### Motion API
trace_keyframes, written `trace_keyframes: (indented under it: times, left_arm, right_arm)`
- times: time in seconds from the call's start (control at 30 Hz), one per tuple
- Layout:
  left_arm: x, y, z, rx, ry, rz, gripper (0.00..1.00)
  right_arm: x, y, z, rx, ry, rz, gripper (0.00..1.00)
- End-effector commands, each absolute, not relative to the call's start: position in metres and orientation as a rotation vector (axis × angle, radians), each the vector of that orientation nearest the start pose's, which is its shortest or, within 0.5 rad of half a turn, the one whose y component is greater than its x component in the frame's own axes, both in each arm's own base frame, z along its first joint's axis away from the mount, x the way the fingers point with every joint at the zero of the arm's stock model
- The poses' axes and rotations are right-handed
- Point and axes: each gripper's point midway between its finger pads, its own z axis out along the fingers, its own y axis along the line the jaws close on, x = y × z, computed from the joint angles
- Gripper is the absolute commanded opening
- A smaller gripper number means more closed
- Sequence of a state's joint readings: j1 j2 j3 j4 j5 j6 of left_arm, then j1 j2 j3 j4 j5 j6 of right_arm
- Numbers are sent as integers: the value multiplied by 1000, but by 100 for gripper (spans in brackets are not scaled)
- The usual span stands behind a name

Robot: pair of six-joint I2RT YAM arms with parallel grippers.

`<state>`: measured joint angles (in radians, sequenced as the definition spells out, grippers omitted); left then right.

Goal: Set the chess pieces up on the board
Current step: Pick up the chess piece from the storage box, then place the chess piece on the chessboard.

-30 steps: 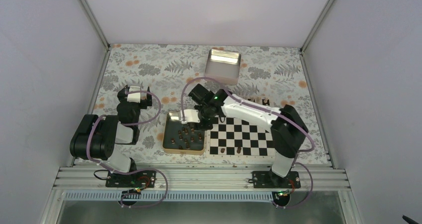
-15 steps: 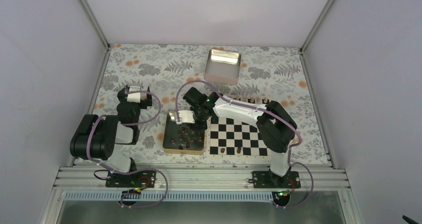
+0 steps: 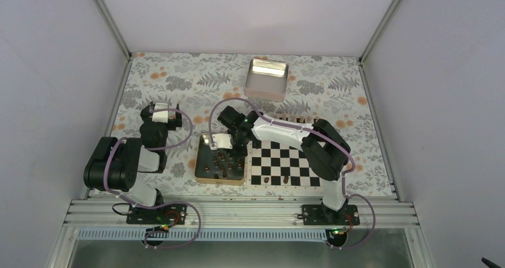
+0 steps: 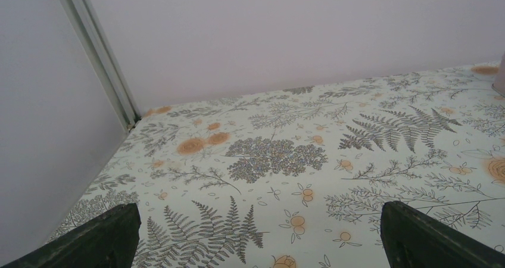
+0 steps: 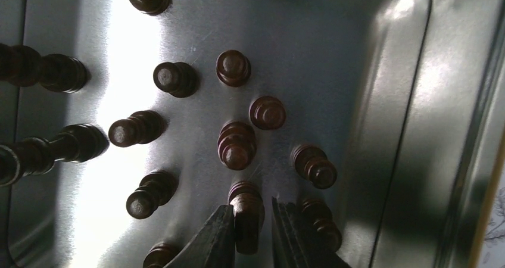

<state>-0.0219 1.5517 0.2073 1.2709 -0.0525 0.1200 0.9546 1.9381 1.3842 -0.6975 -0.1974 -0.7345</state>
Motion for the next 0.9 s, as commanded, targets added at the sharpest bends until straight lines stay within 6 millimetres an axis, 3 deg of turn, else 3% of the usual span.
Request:
trace_keyframes:
  times: [0.0,0.2,0.3,0.4,0.57,0.73,0.87]
  left_arm:
    - [375,0,145,72,1598,115,100]
    - [375,0,145,73,1598,113,100]
    - [375,-1,145,74,1599,113,100]
    - [375,0,145,73,1598,115,100]
    - [375,0,145,72,1599,115,100]
    - [376,0,144,73,1599,114,100]
    - [376,0,145,73,1598,113,100]
  right_arm:
    - [218,376,50,-2157,1862,359,16]
    - [217,375,52,-2158,1876,360,8]
    - [217,377,63,-2138,1862,379,4]
    - [217,377,82,-2103,1844,390,4]
    - [222,365,131,-1998,1826,435,4]
    - [244,319,171,-1829,1886,373,4]
    - [260,244,181,-1675,2003,316,4]
